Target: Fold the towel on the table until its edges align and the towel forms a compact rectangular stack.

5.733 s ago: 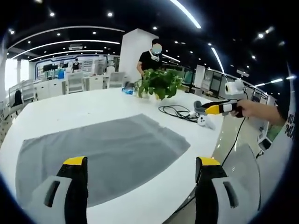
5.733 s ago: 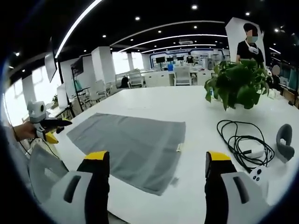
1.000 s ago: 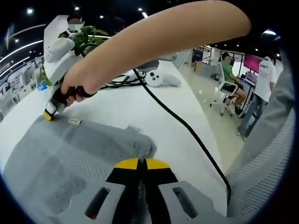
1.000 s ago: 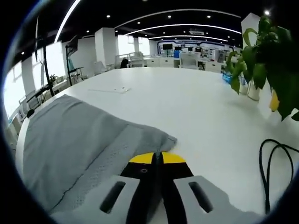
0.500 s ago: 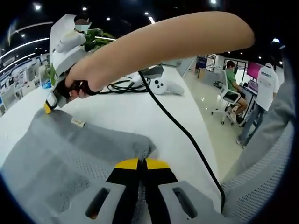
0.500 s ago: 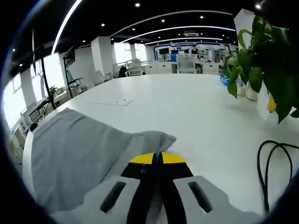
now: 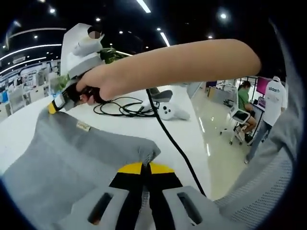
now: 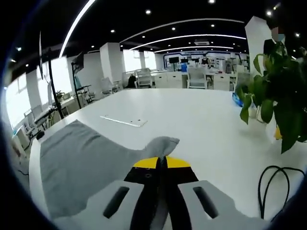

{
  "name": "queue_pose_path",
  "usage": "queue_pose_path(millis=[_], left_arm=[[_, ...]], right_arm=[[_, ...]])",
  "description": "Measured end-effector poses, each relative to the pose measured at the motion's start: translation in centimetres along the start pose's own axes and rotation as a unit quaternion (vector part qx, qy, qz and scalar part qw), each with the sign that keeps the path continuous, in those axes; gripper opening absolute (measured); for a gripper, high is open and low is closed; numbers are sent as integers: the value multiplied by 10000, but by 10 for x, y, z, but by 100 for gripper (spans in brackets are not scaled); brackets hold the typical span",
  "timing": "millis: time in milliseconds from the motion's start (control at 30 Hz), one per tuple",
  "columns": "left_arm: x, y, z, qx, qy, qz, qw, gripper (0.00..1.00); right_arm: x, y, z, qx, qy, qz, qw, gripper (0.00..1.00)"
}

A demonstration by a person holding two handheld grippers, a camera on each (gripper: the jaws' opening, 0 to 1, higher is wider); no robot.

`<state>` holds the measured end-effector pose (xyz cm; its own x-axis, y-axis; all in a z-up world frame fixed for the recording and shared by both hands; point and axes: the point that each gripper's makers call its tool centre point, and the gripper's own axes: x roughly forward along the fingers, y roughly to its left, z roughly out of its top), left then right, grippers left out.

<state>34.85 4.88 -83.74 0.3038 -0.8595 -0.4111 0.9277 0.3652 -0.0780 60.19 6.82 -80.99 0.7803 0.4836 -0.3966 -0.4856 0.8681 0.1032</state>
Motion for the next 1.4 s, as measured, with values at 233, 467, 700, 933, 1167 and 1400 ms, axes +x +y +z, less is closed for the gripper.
queue_pose_path(millis=[233,467,700,933,1167,1400], left_arm=[[-30,7,11,-89,-98,303,9995,2],[-72,12,18,-143,-208,536,9982,2],[-108,26,34,-138,-501,848,9950,2],[-147,36,41,-93,-682,1072,9919,2],[-188,48,36,-250,-825,1312,9876,2],[-230,62,30,-226,-810,1687,9821,2]], right_arm=[[-1,22,21,104,-105,199,9997,1],[5,41,49,147,-191,321,9992,1],[15,72,79,170,-338,557,9977,1],[19,107,111,144,-545,694,9960,1],[24,146,128,137,-643,772,9948,1],[32,179,141,154,-688,979,9927,1]])
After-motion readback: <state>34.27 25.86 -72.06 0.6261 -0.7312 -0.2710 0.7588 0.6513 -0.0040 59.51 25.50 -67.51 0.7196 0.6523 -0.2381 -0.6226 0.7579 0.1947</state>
